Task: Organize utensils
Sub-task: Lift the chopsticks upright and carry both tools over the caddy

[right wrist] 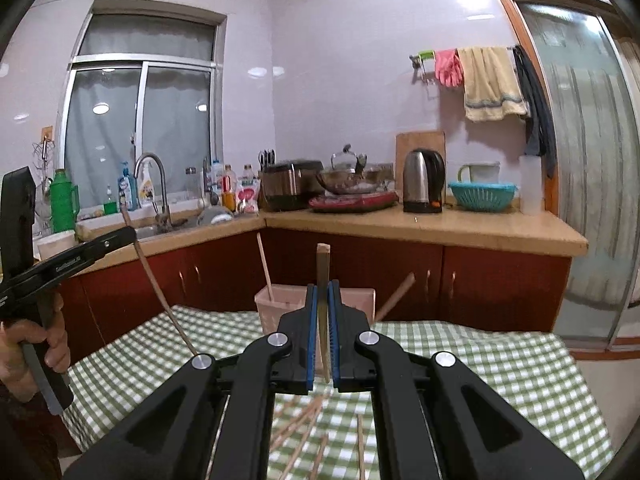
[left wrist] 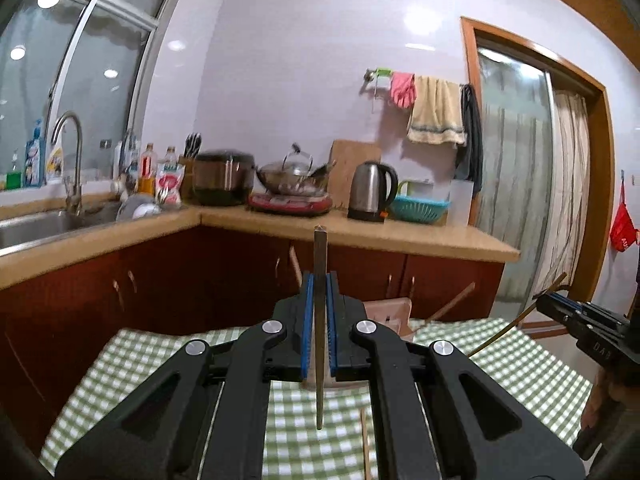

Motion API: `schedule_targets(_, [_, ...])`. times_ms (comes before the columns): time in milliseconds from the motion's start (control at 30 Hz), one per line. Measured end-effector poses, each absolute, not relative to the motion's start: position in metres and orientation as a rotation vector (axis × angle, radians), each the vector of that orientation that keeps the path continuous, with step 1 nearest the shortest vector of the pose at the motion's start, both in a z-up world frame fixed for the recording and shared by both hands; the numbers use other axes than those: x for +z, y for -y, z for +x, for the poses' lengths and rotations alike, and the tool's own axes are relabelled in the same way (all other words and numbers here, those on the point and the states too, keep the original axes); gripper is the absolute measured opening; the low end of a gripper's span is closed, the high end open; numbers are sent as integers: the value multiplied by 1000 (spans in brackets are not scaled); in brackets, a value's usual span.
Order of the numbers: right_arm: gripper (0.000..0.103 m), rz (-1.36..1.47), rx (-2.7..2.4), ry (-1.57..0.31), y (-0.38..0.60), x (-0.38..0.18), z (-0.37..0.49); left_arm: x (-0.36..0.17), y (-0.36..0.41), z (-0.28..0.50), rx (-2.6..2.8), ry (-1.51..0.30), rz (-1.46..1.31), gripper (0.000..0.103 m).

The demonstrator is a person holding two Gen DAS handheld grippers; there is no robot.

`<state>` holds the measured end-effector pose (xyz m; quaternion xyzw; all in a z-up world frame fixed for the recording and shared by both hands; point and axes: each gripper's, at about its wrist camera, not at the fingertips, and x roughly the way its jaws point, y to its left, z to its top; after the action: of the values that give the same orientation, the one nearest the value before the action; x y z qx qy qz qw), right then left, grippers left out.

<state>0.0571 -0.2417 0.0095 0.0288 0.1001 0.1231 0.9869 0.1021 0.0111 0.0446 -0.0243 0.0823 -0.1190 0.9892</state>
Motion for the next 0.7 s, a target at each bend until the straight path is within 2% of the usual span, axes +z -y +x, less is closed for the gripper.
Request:
schedule_targets(367, [6,40,251,-115,242,46,106,89,13,147,-261,-45,-47,7])
schedule_targets(700, [6,21,243,-161,241,40,161,110,33,198,-259,12,-32,7])
